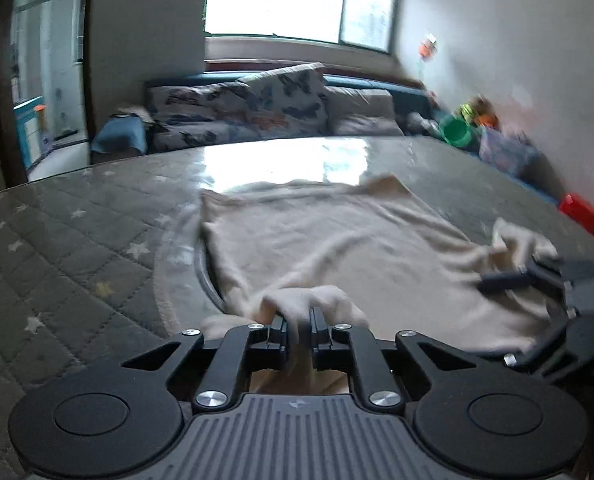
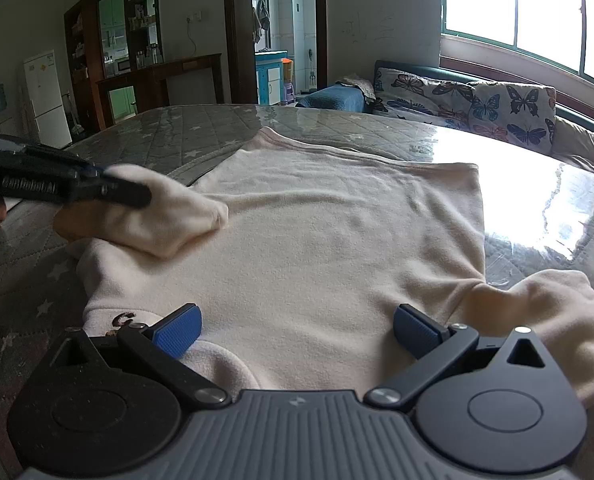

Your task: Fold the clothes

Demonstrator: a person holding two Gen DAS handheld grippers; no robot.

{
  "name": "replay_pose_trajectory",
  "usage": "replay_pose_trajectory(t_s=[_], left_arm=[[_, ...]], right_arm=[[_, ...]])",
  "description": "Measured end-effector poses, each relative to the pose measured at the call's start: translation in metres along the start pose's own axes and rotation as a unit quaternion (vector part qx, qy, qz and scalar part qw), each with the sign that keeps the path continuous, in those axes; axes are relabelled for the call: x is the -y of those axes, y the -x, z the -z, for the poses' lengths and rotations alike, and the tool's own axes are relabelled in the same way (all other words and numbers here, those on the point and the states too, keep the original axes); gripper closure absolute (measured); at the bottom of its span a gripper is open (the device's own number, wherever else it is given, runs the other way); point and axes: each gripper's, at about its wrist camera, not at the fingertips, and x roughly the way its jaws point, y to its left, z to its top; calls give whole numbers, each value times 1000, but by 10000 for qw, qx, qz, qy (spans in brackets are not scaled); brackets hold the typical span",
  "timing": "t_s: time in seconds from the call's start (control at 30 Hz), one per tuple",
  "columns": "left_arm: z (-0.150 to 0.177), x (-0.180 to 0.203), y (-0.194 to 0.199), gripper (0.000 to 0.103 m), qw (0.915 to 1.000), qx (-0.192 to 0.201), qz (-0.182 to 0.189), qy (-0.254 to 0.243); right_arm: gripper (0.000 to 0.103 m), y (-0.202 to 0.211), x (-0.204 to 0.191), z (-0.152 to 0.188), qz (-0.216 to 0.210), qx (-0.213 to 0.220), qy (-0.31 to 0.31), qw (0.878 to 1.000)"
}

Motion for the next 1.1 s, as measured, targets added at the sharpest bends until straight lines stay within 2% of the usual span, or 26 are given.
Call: replay_pose_trajectory(t_s=[0.07,0.1,0.17,0.27,0.4,0.47,0.53,0.57,0.67,0.7,0.87,0.97,1.0,1.07,1.1], left_arm=[[-2,-14,17,94,9970,464,-557,256],[-1,-24,27,94,9929,649,-873,479],[2,-44,45,93,9792,986,-1499,946],[19,-72,55,83,9634,932,-2173,1261],[45,-94,47,75,9534,507,-2709,1230],[52,-99,44,72,9506,348,-2839,1208],[55,-102,44,71,9519,266,-2764,1296],[55,-102,45,68,9530,267,-2726,1292],[51,-100,45,49,9501,317,-2896,1119],[48,-100,43,48,9483,318,-2975,1056],[41,-114,18,49,9508,-69,-3009,733],[40,-128,6,52,9538,-232,-2893,776],[39,-133,5,62,9552,-215,-2833,830],[36,-138,2,74,9569,-222,-2765,855],[35,-140,-1,75,9565,-224,-2789,825]], right_arm=[[0,0,0,0,0,0,0,10000],[0,0,0,0,0,0,1,10000],[0,0,0,0,0,0,1,10000],[0,0,0,0,0,0,2,10000],[0,0,0,0,6,-3,7,10000],[0,0,0,0,8,-4,9,10000],[0,0,0,0,9,-5,10,10000],[0,0,0,0,10,-6,12,10000],[0,0,0,0,12,-9,14,10000],[0,0,0,0,12,-10,14,10000],[0,0,0,0,12,-11,15,10000],[0,0,0,0,11,-12,15,10000],[0,0,0,0,11,-12,15,10000],[0,0,0,0,11,-12,14,10000],[0,0,0,0,11,-12,14,10000]])
